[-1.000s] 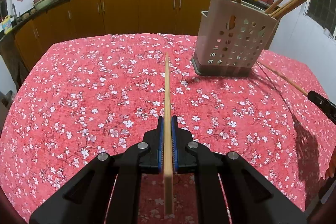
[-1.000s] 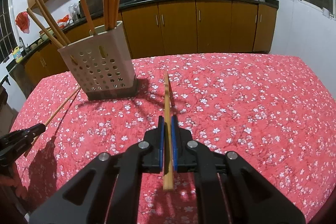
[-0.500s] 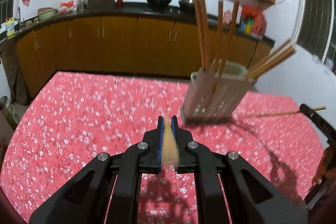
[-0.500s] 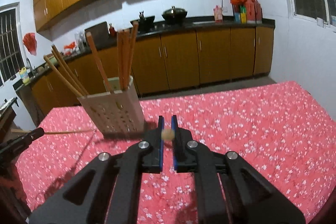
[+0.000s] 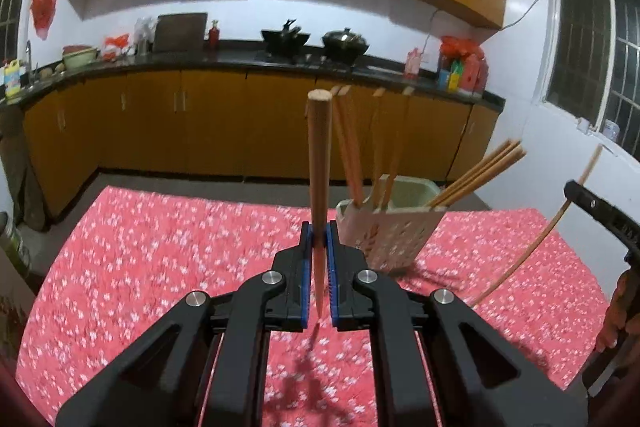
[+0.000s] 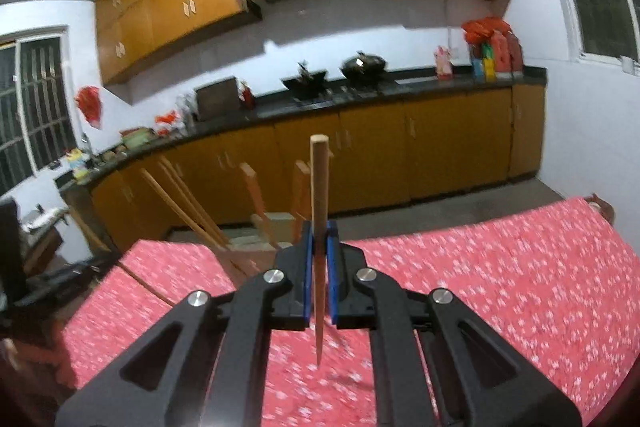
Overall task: Organize utensils
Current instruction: 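Lift both held chopsticks upright above the utensil holder, then drop the chopsticks into the holder by opening both grippers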
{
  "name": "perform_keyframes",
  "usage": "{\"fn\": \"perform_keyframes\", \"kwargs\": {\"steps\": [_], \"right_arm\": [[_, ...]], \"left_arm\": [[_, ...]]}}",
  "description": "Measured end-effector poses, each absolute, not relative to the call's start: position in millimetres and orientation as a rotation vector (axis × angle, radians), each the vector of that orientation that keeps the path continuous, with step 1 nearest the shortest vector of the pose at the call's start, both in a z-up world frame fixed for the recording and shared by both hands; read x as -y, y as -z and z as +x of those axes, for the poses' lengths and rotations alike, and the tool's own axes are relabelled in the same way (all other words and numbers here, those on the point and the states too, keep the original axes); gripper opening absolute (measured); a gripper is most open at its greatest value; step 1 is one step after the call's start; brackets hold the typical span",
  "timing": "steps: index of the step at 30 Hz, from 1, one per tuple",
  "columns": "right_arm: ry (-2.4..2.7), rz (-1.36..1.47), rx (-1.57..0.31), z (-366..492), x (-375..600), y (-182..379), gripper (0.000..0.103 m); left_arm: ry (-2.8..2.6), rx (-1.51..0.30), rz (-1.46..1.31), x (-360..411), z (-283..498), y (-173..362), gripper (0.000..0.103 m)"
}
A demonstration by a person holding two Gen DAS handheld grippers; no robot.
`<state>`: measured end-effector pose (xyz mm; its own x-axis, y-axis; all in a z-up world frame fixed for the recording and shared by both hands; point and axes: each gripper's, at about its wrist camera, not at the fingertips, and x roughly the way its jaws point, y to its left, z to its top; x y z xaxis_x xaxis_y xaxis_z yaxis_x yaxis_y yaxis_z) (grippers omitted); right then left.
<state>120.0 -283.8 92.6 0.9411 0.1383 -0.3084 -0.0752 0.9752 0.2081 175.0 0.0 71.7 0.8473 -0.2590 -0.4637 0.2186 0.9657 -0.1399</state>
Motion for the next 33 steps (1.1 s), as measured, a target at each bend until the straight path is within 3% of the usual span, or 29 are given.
{"fn": "perform_keyframes", "kwargs": {"steps": [9, 16, 30, 31, 33], "right_arm": [[-0.178, 0.184, -0.1, 116, 257, -171, 0.008], [-0.113, 0.173, -0.009, 140, 254, -184, 0.008], [-0.092, 0.183, -0.174, 209, 250, -132, 0.008], [-0.097, 0.186, -0.185, 210, 249, -130, 0.009], [-0.094, 0.185, -0.181, 207, 249, -129, 0.022]], "left_arm": [[0.345, -0.365, -0.095, 25, 176, -135, 0.008], [0.349, -0.252, -0.135, 43, 186, -169, 0.007], [0.275, -0.353, -0.119, 60, 238, -120, 0.008], [0.277, -0.368, -0.127, 59, 241, -117, 0.008], [0.278, -0.363, -0.141, 55, 237, -117, 0.008]]}}
